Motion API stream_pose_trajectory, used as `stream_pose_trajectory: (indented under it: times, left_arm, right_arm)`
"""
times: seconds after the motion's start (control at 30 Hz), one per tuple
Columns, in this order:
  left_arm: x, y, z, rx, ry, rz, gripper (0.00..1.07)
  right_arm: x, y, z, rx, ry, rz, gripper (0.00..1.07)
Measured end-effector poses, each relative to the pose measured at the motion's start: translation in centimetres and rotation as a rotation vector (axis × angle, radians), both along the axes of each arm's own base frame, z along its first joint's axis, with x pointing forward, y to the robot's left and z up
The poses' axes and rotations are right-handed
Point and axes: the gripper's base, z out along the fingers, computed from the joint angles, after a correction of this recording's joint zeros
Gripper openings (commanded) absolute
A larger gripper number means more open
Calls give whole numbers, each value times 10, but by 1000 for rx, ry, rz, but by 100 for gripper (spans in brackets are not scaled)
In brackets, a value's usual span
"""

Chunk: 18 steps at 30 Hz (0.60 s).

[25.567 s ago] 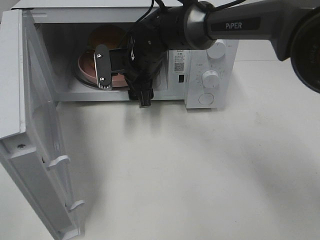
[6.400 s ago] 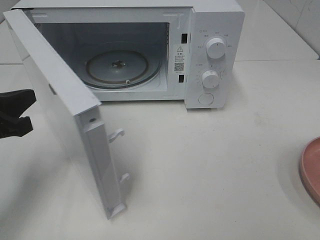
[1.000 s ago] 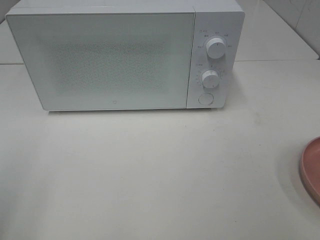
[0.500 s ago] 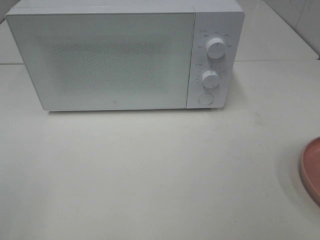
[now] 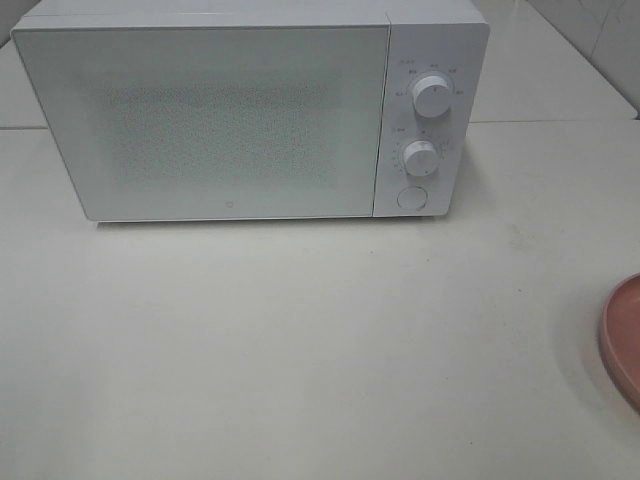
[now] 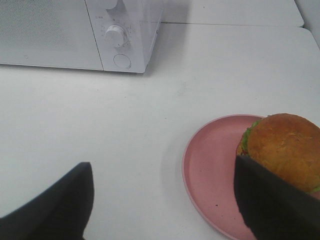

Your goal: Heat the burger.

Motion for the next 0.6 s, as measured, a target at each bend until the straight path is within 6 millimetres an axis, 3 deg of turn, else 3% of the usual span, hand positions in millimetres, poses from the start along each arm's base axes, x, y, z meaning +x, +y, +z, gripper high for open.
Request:
stream_pose_trajectory:
  times: [0.6]
  left_arm:
    - [0,0,0,0,0,0,100]
  right_arm:
    - [0,0,0,0,0,0,76]
